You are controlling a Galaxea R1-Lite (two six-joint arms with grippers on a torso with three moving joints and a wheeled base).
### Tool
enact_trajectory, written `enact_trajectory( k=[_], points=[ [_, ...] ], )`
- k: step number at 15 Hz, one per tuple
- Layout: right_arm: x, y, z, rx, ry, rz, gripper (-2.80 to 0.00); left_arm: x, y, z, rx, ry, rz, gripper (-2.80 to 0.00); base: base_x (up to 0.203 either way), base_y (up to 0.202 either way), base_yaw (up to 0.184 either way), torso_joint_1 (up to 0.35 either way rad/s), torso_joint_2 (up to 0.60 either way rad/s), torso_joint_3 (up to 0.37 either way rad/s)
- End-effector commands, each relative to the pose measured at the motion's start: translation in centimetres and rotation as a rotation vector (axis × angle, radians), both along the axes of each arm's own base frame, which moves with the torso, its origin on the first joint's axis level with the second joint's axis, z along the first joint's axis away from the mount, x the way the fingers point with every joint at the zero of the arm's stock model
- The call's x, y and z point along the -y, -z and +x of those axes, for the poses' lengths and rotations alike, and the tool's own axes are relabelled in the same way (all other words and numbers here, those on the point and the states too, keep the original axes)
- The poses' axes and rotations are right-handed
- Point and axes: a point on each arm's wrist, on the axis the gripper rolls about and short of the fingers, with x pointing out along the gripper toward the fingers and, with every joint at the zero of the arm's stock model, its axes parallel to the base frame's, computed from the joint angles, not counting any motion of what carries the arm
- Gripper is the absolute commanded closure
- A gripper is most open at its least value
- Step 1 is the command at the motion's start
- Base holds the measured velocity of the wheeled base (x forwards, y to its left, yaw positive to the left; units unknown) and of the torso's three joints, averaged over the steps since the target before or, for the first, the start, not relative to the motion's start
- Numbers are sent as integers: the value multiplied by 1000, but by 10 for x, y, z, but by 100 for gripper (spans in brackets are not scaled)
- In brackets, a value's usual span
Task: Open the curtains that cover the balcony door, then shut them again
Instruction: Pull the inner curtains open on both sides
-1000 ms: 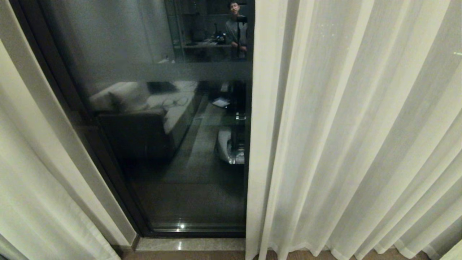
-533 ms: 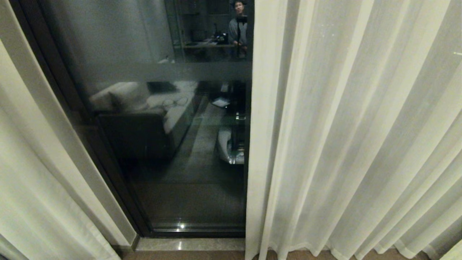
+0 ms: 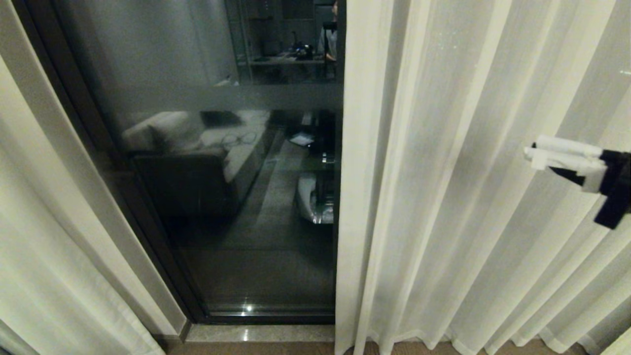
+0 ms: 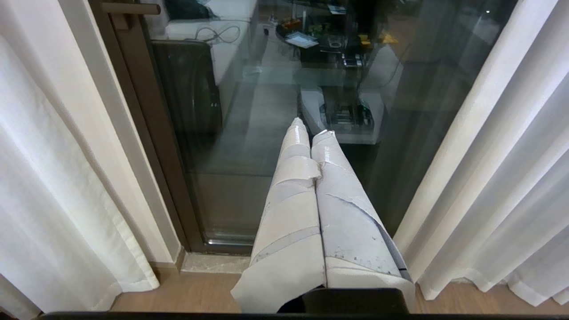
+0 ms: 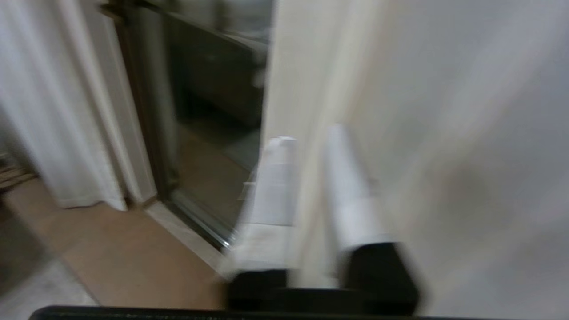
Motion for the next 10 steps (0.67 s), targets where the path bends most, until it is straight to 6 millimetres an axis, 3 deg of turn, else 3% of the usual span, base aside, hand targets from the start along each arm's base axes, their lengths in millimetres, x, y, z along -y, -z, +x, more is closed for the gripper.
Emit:
enact_trajectory(
  k=[1, 5, 10],
  points=[
    [-23, 8, 53, -68, -64, -15, -280, 0, 0, 0, 0, -1, 0, 0, 0, 0, 0, 0, 0, 0],
    [-51, 7, 91, -45, -136, -11, -280, 0, 0, 0, 0, -1, 0, 0, 0, 0, 0, 0, 0, 0],
    [-70, 14, 130, -34, -126, -9, -280, 0, 0, 0, 1, -1, 0, 0, 0, 0, 0, 0, 0, 0]
  ],
)
